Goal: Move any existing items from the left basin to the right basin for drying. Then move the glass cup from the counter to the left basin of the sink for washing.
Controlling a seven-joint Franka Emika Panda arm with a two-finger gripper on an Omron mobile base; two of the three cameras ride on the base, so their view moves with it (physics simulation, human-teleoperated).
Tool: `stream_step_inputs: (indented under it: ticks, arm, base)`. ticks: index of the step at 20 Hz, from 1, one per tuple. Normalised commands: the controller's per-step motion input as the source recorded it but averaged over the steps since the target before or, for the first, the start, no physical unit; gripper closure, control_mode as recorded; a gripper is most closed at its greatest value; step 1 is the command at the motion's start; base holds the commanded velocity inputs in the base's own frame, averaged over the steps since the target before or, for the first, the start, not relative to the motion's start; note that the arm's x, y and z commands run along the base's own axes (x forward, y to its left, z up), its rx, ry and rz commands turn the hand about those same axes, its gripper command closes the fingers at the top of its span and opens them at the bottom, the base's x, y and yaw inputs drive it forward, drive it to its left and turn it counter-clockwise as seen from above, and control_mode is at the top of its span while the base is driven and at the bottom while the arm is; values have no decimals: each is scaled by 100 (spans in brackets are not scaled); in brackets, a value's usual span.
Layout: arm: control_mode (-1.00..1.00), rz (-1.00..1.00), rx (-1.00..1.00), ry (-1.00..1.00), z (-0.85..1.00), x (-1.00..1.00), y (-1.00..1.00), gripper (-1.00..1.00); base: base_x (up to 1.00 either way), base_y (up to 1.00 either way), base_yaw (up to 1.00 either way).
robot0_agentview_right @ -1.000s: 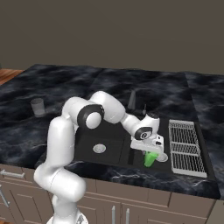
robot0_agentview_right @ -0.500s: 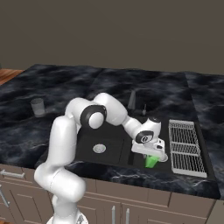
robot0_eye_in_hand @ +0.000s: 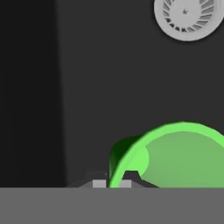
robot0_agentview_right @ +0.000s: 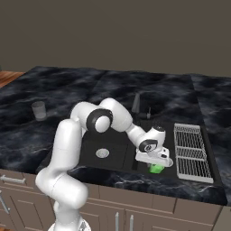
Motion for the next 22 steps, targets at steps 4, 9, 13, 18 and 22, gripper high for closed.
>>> stream_step_inputs:
  ticks: [4, 9, 13, 18, 22]
  arm:
    - [-100, 0, 0, 0, -22, -3, 0, 100]
    - [-100, 0, 0, 0, -19, 0, 0, 100]
    - [-100, 0, 0, 0, -19, 0, 0, 100]
    - [-100, 0, 0, 0, -21, 0, 0, 100]
    - [-100, 0, 0, 0, -14, -2, 0, 100]
  base:
    - [0, 0, 0]
    - [0, 0, 0]
    - [0, 0, 0]
    - [0, 0, 0]
    - [0, 0, 0]
